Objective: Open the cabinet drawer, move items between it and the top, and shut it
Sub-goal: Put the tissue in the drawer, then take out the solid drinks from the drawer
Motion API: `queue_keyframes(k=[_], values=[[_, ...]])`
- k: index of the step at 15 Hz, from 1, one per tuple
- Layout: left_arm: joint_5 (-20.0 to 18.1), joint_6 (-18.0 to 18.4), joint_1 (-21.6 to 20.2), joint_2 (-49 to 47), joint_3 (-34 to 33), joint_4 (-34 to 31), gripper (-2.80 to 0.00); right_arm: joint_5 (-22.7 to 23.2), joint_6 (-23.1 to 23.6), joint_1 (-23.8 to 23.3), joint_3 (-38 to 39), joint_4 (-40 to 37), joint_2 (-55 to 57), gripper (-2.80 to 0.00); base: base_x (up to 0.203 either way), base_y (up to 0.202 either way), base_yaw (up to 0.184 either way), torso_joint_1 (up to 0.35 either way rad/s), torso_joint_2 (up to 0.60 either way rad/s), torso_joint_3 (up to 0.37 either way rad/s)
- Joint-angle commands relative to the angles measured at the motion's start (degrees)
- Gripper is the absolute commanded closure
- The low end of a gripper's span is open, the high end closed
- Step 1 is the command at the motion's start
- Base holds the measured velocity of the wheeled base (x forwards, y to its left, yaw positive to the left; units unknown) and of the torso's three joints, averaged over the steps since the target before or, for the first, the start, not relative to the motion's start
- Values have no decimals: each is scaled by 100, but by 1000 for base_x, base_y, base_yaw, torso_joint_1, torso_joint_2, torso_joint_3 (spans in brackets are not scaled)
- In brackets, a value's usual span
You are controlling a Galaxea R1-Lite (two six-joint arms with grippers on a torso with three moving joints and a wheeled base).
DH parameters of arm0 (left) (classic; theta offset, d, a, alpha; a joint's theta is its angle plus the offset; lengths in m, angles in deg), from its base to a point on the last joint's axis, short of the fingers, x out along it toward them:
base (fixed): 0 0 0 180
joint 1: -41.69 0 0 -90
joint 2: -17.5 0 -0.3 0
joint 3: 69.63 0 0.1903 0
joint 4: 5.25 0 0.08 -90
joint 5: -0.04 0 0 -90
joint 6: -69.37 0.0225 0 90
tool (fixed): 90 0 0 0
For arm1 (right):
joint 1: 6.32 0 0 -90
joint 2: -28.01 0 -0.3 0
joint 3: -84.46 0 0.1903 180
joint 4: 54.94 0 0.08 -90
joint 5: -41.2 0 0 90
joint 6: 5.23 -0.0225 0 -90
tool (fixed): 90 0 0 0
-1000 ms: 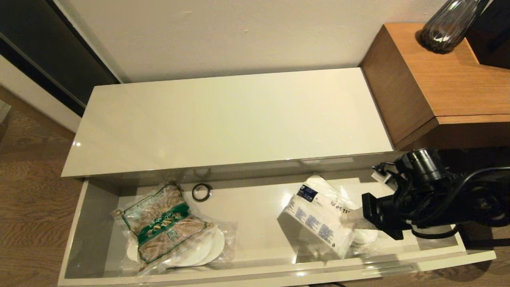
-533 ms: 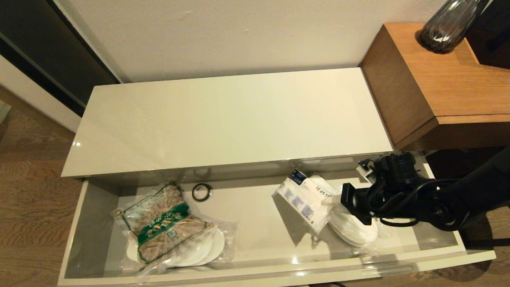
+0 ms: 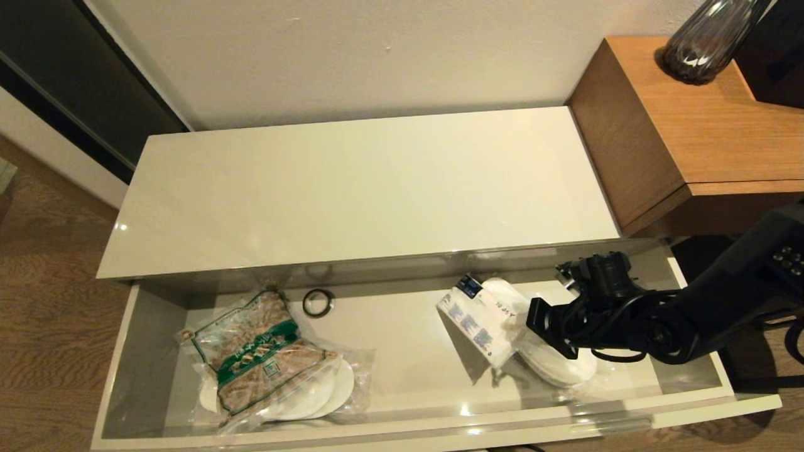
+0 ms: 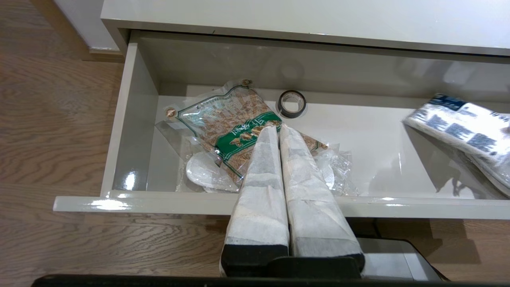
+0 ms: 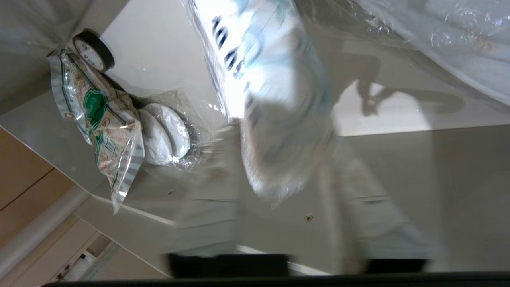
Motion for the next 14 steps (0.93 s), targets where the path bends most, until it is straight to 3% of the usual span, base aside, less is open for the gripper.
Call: queue_keyframes(k=[1, 7, 10, 14], values=[[-1, -5, -1, -7, -1, 6, 0, 7, -17, -10, -50, 6, -65, -280, 0, 0, 0, 0, 0, 0], [7, -5, -1, -7, -1, 6, 0, 1, 34, -92, 389, -433, -1215, -280, 0, 0, 0, 0, 0, 0], [-2, -5, -1, -7, -1, 6, 0, 1, 507, -132, 1069, -542, -1811, -280, 0, 0, 0, 0, 0, 0], [5, -5, -1, -7, -1, 6, 0, 1, 819, -462, 1020, -856, -2367, -280, 0, 0, 0, 0, 0, 0]])
